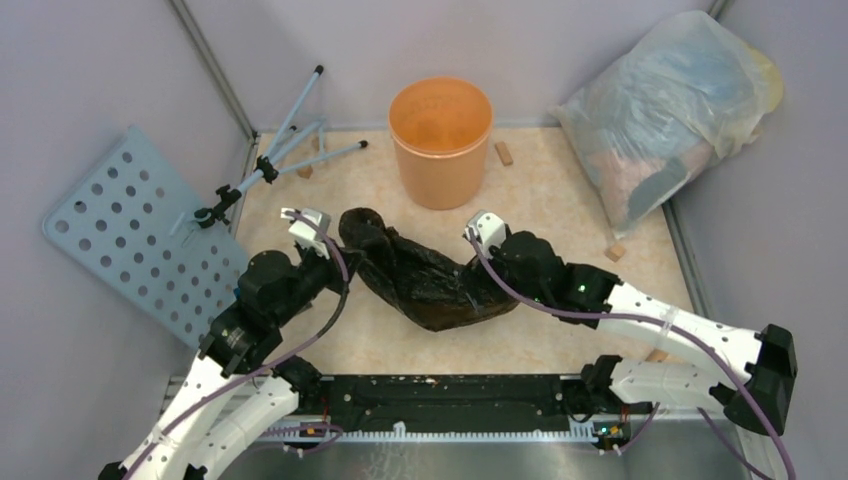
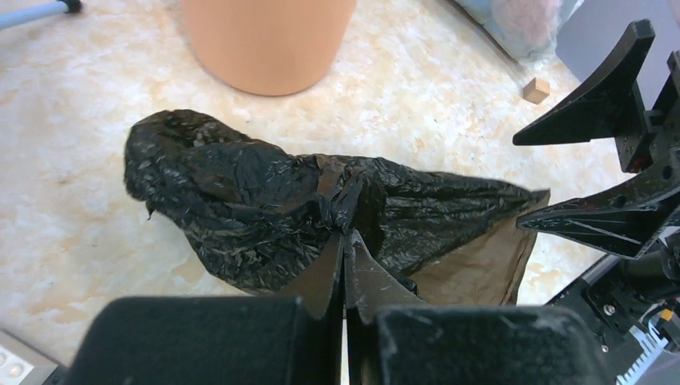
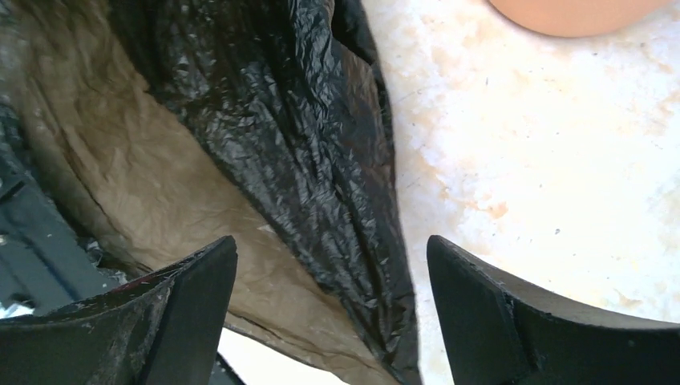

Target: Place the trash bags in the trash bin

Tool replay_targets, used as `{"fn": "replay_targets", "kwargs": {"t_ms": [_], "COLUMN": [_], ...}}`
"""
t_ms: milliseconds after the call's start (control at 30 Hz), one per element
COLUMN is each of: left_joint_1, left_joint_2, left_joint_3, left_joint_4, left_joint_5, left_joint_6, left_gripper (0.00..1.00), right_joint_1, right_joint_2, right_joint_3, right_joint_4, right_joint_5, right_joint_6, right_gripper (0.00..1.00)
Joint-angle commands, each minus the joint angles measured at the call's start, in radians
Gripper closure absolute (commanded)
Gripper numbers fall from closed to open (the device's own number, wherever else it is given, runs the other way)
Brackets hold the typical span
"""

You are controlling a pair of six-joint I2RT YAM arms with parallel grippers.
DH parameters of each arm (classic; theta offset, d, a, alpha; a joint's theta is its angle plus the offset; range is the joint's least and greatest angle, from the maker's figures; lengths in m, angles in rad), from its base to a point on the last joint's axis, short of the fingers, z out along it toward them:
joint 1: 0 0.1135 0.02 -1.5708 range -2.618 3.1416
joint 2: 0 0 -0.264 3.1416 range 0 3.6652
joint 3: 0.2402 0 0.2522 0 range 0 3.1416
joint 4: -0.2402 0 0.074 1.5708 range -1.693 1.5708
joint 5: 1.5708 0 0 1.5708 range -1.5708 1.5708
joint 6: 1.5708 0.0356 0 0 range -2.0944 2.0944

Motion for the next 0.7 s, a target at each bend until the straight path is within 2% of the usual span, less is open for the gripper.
{"fn": "replay_targets", "kwargs": {"t_ms": [0, 100, 300, 533, 667], "left_joint_1": [0.003, 0.002, 0.003, 0.003, 0.002], "left_joint_2": [-0.042, -0.052, -0.071, -0.079, -0.082], "left_joint_3": [0.054, 0.047, 0.023, 0.024, 0.026], "left_joint_4": [-0.013, -0.019, -0.005, -0.011, -0.025], "left_joint_5": [-0.073, -0.054, 0.008, 0.056, 0.041], "left_joint_6": [0.026, 0.043, 0.049, 0.050, 0.055], "left_gripper": [1.00, 1.00, 1.00, 1.00, 1.00], "right_joint_1": [0.018, 0.047, 0.195, 0.234, 0.244], "right_joint_2": [0.002, -0.008, 0.069, 0.242, 0.227], "right_joint_3": [-0.029, -0.085, -0.120, -0.094, -0.088], "right_joint_4": [0.072, 0.099, 0.241, 0.411, 0.447], "right_joint_5": [0.062, 0.059, 0.129, 0.150, 0.103], "right_joint_6": [-0.062, -0.090, -0.160, -0.212, -0.204], "right_gripper": [0.11, 0.10, 0.09, 0.09, 0.09]}}
